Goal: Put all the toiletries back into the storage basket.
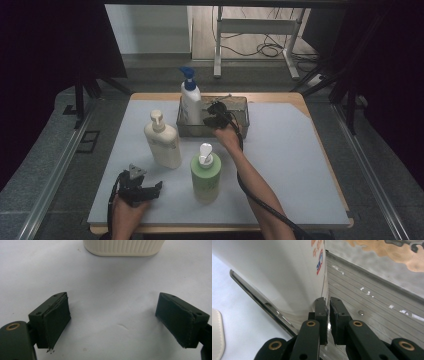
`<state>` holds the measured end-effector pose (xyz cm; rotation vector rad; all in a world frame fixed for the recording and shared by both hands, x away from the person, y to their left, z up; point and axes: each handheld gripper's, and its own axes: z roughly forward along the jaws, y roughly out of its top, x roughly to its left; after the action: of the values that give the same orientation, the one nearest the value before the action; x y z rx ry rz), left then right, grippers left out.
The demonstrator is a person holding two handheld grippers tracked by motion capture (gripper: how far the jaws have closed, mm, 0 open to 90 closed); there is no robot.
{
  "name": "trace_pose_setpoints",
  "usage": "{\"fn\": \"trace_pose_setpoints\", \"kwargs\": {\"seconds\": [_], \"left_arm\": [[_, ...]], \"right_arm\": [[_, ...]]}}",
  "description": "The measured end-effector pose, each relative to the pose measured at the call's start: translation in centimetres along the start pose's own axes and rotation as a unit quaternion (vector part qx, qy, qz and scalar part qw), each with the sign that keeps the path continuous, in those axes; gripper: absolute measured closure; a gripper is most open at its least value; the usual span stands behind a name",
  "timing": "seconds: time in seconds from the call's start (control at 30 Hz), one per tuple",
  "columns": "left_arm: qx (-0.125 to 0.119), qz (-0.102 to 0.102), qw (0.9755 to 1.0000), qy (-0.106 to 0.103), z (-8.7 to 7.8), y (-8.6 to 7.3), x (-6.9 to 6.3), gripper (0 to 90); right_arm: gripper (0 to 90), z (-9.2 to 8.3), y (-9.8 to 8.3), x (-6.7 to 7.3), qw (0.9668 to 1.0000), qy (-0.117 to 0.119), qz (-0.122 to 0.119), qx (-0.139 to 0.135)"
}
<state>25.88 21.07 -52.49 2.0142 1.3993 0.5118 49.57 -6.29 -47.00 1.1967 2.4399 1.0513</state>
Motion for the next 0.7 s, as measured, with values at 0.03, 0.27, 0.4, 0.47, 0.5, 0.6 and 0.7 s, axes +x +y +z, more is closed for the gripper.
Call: {"fn": "trace_pose_setpoints", "kwargs": {"seconds": [0.03, 0.27, 0.4, 0.47, 0.5, 0.6, 0.7], "left_arm": [[0.0, 0.0, 1.0, 0.0, 0.0, 0.0, 0.0, 11.6], [0.0, 0.0, 1.0, 0.0, 0.0, 0.0, 0.0, 11.6], [0.0, 0.0, 1.0, 0.0, 0.0, 0.0, 0.0, 11.6], [0.0, 0.0, 1.0, 0.0, 0.0, 0.0, 0.0, 11.6], [0.0, 0.0, 1.0, 0.0, 0.0, 0.0, 0.0, 11.6], [0.0, 0.0, 1.0, 0.0, 0.0, 0.0, 0.0, 11.6], [0.0, 0.0, 1.0, 0.0, 0.0, 0.0, 0.0, 11.6]], "right_arm": [[84.4, 0.0, 0.0, 0.1, 1.0, 0.002, -0.001, 0.0], [84.0, 0.3, 0.3, 0.6, 1.0, 0.007, -0.005, 0.0], [83.7, 0.5, 0.4, 1.0, 0.9999, 0.01, -0.007, 0.0], [83.7, 0.6, 0.5, 1.2, 0.9999, 0.009, -0.01, 0.0], [83.7, 0.7, 0.5, 1.3, 0.9999, 0.009, -0.01, 0.0], [83.6, 0.8, 0.7, 1.6, 0.9999, 0.011, -0.012, 0.0], [84.0, 1.0, 0.8, 1.9, 0.9998, 0.011, -0.013, 0.0]]}}
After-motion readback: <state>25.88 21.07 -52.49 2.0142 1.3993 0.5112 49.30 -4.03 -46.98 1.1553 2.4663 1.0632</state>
